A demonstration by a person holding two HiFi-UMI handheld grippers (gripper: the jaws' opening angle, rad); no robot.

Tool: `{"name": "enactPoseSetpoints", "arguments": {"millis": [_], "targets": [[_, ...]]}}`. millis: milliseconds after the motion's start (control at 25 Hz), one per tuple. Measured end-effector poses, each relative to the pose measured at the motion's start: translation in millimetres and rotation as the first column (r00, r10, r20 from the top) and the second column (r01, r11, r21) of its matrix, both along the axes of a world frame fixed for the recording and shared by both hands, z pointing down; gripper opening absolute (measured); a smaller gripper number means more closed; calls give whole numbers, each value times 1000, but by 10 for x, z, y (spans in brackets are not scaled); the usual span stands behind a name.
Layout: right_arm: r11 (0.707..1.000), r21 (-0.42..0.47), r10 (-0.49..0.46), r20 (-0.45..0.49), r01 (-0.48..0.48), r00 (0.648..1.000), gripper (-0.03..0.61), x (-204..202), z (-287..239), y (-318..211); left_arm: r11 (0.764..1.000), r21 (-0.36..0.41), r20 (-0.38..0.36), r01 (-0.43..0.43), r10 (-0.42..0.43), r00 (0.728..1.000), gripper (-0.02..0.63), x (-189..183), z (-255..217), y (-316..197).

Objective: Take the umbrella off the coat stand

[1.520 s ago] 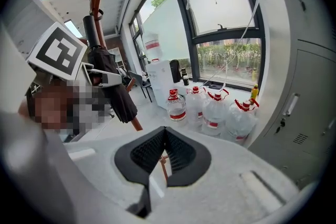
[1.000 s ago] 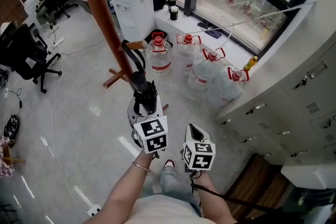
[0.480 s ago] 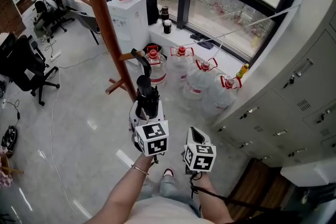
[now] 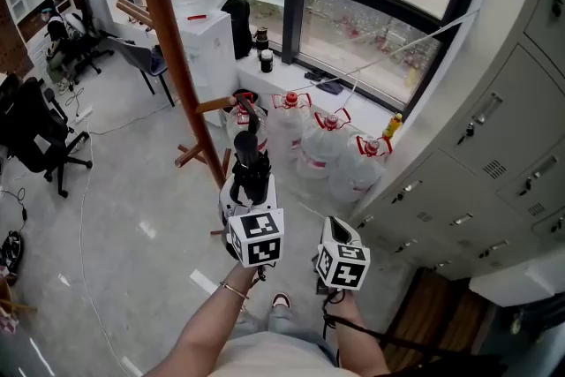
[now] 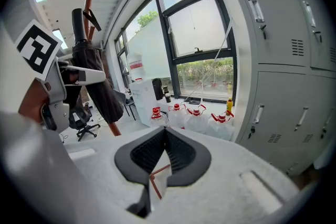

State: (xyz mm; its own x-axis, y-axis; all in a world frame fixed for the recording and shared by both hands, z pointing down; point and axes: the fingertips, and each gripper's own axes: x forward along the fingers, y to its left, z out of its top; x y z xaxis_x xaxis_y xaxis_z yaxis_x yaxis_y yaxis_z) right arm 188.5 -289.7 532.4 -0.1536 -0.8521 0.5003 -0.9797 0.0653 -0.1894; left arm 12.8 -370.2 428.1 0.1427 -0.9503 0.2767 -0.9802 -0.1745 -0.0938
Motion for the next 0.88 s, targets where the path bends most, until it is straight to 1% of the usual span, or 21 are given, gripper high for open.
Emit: {"name": "enactPoseSetpoints", "arguments": {"millis": [280,480,640,880], "targets": [[995,30,99,-16,-98,995,5,278,-164,180,996,-2,-21,-85,85,996,242,114,-66,103],[984,47,173,-38,-171,984,5,482,-257,356,984,-41,-40,-171,169,985,242,162,25,215],[973,57,227,-58,-224,972,5,618,-311,469,966,-73,-42,-249,247,968,242,208,155,314],[960,74,276,-84,-270,958,5,700,-389,570,926,-132,-61,-353,347,936,242,274,347,414]]}}
